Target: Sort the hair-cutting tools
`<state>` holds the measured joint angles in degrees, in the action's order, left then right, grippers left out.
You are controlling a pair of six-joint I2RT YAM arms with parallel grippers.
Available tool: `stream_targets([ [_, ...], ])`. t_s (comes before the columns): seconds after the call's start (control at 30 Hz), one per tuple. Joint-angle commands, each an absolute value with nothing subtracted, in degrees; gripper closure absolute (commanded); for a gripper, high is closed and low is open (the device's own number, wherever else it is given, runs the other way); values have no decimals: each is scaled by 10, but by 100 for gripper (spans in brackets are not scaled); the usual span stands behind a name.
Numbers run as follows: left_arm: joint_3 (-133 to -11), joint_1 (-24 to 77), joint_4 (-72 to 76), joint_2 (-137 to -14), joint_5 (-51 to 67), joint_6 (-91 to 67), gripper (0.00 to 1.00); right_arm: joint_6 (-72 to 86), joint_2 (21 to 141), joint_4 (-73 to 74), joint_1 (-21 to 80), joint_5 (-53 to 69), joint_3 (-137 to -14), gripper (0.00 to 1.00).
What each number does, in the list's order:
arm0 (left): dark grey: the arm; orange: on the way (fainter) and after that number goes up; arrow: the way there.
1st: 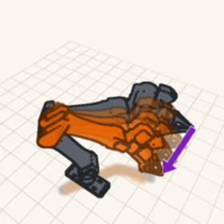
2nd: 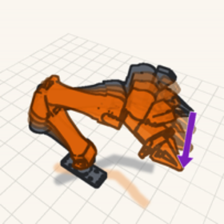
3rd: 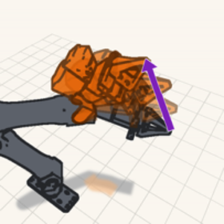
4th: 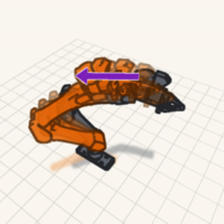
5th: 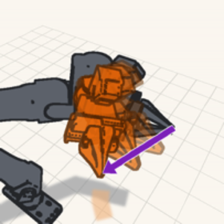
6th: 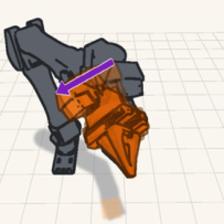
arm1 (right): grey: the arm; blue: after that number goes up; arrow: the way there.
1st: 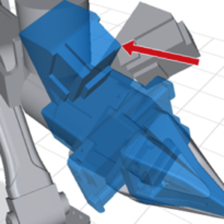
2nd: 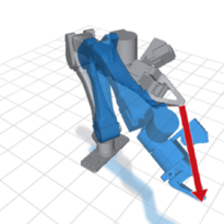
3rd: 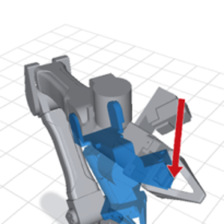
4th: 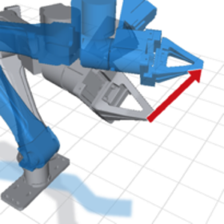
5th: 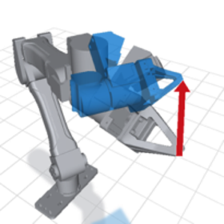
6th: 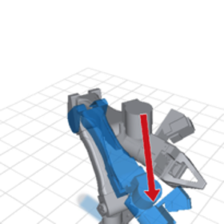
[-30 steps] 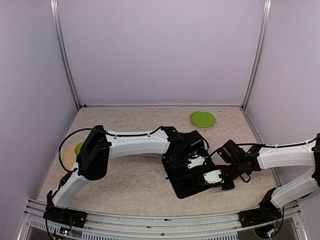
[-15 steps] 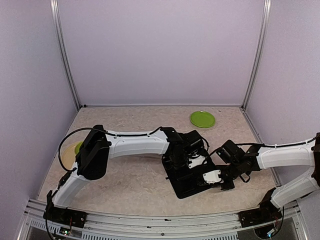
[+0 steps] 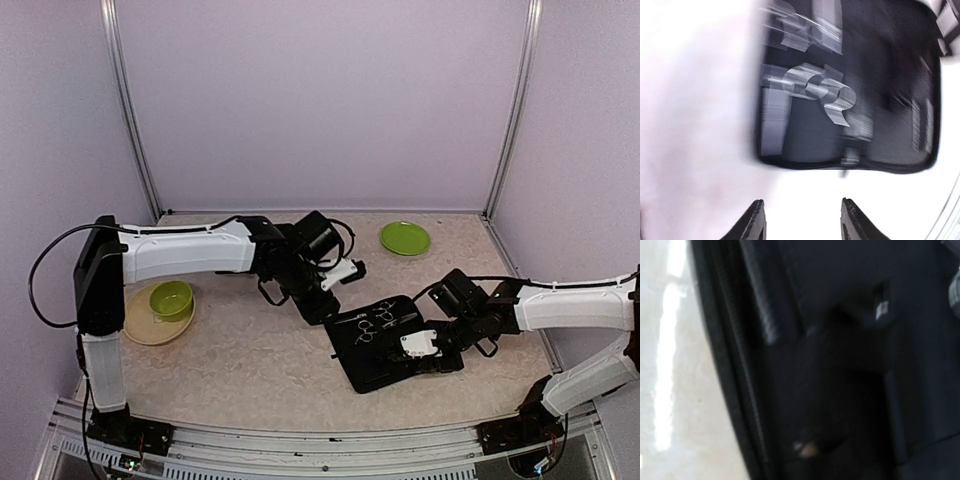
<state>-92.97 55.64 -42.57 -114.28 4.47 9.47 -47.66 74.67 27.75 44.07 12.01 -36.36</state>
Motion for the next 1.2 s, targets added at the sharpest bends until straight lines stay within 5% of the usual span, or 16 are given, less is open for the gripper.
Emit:
stream_targets([
  [0.0,-909,471,-354,-1119,-15,43,46,-467,716,300,438,166,-415,58],
  [0.23,-965,351,-351,-1196,-93,-16,39,-449,744,315,431,208,-467,55],
  [0.47,-972,269,-310,-1213,-5,-25,41,-439,738,317,431,223,-464,55],
  [1.17,-991,195,-380,-1288,-16,199,43,-443,723,305,429,221,-442,57],
])
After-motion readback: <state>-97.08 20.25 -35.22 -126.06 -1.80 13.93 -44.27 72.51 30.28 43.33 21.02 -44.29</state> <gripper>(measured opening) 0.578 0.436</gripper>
